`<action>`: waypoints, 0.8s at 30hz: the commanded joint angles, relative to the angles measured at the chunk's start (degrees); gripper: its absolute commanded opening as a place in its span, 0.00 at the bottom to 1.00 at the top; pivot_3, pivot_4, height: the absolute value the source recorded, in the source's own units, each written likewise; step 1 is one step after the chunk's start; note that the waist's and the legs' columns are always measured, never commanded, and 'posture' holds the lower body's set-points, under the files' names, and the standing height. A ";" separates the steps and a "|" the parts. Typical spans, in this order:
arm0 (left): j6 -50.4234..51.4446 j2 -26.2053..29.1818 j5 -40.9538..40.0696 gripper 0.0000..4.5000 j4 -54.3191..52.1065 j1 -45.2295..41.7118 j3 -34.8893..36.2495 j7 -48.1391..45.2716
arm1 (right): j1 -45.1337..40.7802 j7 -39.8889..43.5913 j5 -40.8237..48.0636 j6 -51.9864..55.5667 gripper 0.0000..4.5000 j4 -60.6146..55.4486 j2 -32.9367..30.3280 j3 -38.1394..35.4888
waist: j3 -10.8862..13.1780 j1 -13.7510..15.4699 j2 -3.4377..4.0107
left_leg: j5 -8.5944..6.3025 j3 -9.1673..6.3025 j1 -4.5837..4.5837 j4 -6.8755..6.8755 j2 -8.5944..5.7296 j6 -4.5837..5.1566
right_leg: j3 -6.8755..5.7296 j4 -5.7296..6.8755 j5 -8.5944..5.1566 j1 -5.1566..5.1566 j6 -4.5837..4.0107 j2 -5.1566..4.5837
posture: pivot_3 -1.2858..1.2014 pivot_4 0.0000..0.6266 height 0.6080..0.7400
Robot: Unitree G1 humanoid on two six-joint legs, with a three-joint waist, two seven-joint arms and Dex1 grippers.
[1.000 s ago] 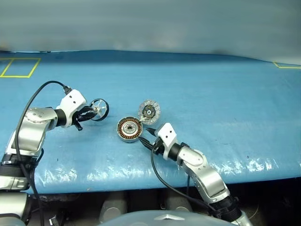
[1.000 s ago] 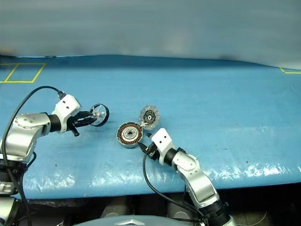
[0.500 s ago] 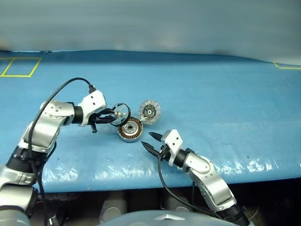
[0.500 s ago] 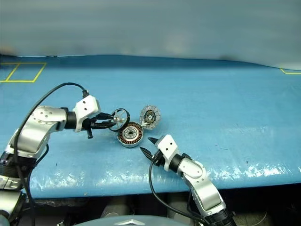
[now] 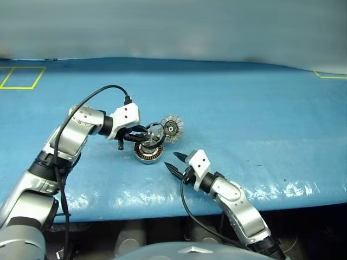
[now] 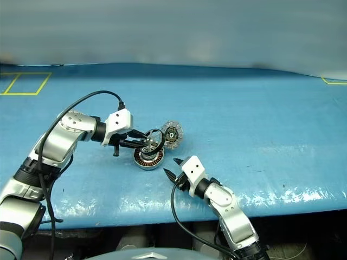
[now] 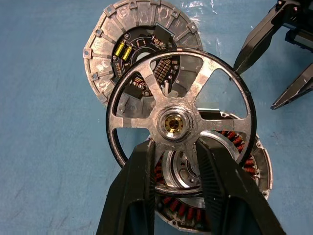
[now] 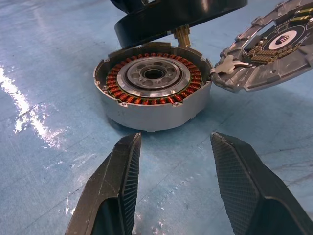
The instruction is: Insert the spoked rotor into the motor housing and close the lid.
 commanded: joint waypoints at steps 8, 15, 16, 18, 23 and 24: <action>-1.76 1.17 0.02 0.22 -0.67 1.18 1.56 -2.03 | -0.41 -0.49 -0.20 -0.45 0.53 -1.30 0.59 0.03 | 0.00 0.07 0.00 | 0.00 -0.01 0.01 0.04 0.01 0.00 | 0.02 0.02 0.00 0.00 0.00 0.00 | 0.52 0.24 1.00; -1.96 1.66 1.44 0.22 -0.17 1.40 1.00 -1.95 | -0.43 -0.42 -0.39 -0.36 0.53 -1.29 0.64 0.07 | 0.00 0.16 0.00 | 0.00 -0.01 0.01 0.06 0.01 0.00 | 0.03 0.02 0.01 0.00 0.01 0.00 | 0.52 0.24 1.00; -1.90 1.76 1.48 0.22 -0.17 1.39 1.08 -2.08 | -0.41 -0.43 -0.39 -0.32 0.53 -1.30 0.64 0.06 | 0.00 0.16 0.00 | 0.00 -0.01 0.01 0.06 0.01 0.00 | 0.03 0.03 0.01 0.00 0.01 0.00 | 0.52 0.24 1.00; -1.63 2.02 1.44 0.22 -0.29 1.29 1.18 -2.38 | -0.39 -0.49 -0.43 -0.27 0.53 -1.26 0.69 0.05 | 0.00 0.15 0.00 | 0.00 -0.01 0.01 0.06 0.01 0.00 | 0.03 0.04 0.01 0.00 0.01 0.00 | 0.52 0.24 1.00; -1.01 3.63 1.96 0.22 -0.60 1.41 0.44 -3.70 | -0.56 -0.56 -0.49 -0.27 0.53 -0.95 0.98 0.17 | 0.00 0.16 0.00 | 0.00 -0.01 0.01 0.06 0.01 0.00 | 0.02 0.04 0.00 0.00 0.01 0.01 | 0.52 0.24 1.00; -0.96 3.77 2.26 0.22 -0.52 1.45 0.36 -3.58 | -0.59 -0.55 -0.50 -0.28 0.53 -0.87 1.04 0.21 | 0.00 0.17 0.00 | 0.00 -0.01 0.01 0.06 0.01 0.00 | 0.03 0.04 0.00 0.00 0.01 0.01 | 0.52 0.24 1.00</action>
